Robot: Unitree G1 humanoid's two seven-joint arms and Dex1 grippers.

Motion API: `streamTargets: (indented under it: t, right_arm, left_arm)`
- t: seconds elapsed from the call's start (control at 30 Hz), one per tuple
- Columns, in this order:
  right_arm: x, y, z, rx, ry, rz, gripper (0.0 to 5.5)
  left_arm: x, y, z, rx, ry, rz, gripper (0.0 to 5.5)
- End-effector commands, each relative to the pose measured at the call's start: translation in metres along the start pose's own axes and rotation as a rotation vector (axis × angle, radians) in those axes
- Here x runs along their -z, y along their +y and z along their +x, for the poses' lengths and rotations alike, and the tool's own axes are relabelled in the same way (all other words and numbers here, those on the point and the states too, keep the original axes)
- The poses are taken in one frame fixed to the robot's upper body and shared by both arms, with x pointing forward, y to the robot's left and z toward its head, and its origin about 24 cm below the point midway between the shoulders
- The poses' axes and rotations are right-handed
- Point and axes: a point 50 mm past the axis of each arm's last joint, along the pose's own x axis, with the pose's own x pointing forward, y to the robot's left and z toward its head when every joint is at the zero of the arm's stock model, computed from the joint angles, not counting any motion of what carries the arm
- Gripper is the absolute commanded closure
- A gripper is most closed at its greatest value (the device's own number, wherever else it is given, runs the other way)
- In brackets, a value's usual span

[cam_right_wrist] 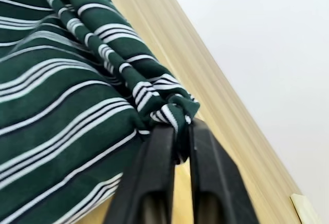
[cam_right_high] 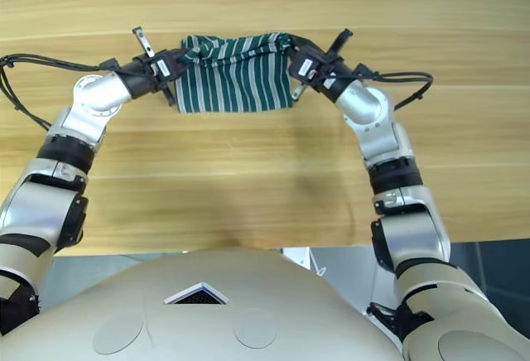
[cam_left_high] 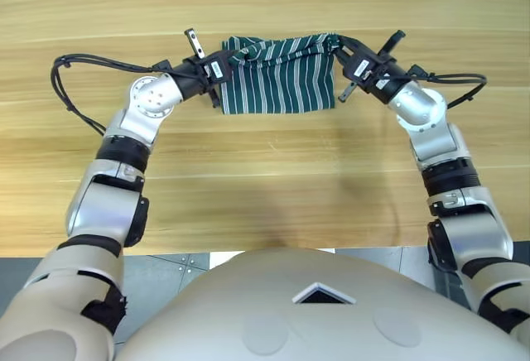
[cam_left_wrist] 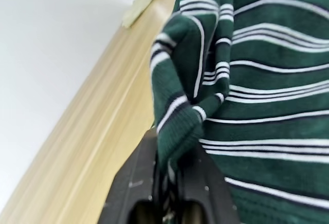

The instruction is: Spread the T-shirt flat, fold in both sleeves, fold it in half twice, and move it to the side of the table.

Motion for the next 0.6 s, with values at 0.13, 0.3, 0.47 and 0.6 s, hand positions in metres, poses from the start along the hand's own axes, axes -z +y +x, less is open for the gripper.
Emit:
streamTargets:
  t: [0.13, 0.3, 0.47, 0.6]
  right_arm:
    - [0.000, -0.015, 0.010, 0.062, 0.006, -0.014, 3.75]
    - [0.002, -0.013, 0.018, 0.074, 0.018, -0.015, 2.84]
    - [-0.029, 0.016, 0.030, -0.017, -0.125, -0.059, 2.02]
    - [-0.061, 0.051, 0.059, -0.135, -0.222, -0.096, 1.25]
  left_arm:
    - [-0.004, 0.010, 0.016, -0.039, -0.003, -0.021, 5.37]
    - [0.000, 0.021, 0.020, -0.127, 0.042, -0.082, 4.58]
    - [0.010, 0.032, 0.017, -0.275, 0.128, -0.154, 3.84]
    - [0.011, 0.034, 0.019, -0.323, 0.127, -0.252, 3.81]
